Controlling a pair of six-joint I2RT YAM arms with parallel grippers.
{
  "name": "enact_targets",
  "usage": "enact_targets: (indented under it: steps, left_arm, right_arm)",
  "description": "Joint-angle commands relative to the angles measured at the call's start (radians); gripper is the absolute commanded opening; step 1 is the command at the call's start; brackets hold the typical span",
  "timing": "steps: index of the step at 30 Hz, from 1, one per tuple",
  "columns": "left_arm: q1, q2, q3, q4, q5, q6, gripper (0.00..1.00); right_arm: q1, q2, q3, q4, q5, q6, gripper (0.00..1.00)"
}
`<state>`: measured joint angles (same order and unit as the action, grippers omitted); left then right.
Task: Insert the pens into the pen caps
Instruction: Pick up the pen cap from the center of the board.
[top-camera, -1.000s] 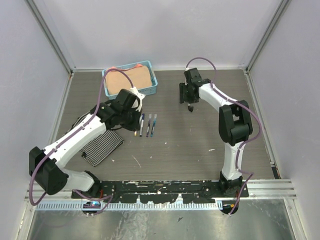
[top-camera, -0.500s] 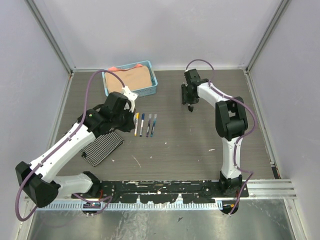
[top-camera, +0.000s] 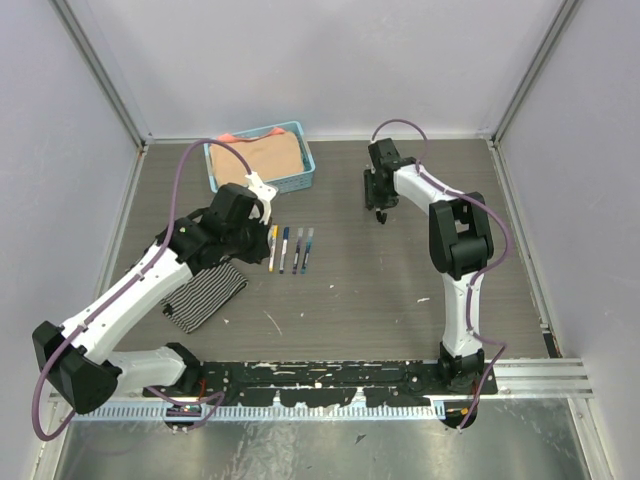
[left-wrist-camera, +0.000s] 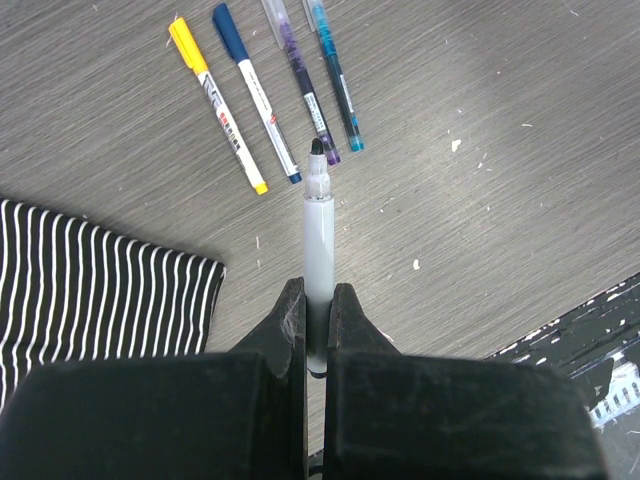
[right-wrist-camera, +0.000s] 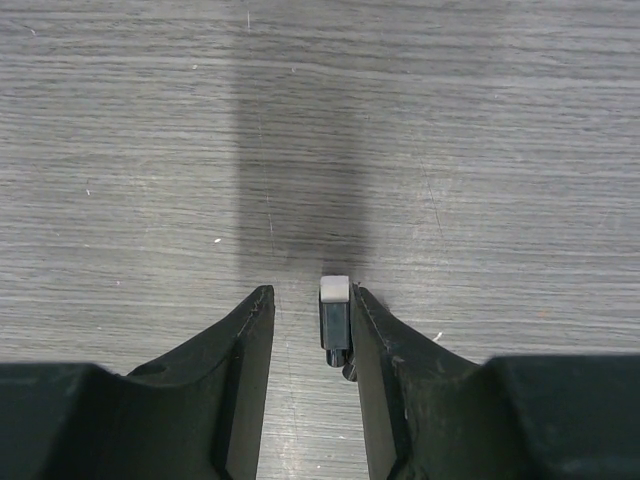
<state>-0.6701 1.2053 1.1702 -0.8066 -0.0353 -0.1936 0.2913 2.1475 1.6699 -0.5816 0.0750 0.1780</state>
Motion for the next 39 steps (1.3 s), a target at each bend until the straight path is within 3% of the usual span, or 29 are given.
enact_targets:
  steps: [1, 21, 39]
  left_arm:
    - [0.004, 0.005, -0.009, 0.023, 0.013, 0.012, 0.00]
    - [0.004, 0.018, -0.002, 0.021, 0.036, 0.017, 0.00]
    - [0.004, -0.026, -0.016, 0.034, 0.003, 0.013, 0.00]
  right_arm:
    - [-0.008, -0.012, 0.039, -0.008, 0.021, -0.014, 0.42]
    - [-0.013, 0.024, 0.056, -0.067, -0.019, -0.015, 0.34]
    - [0.022, 0.034, 0.064, -0.072, 0.033, -0.008, 0.13]
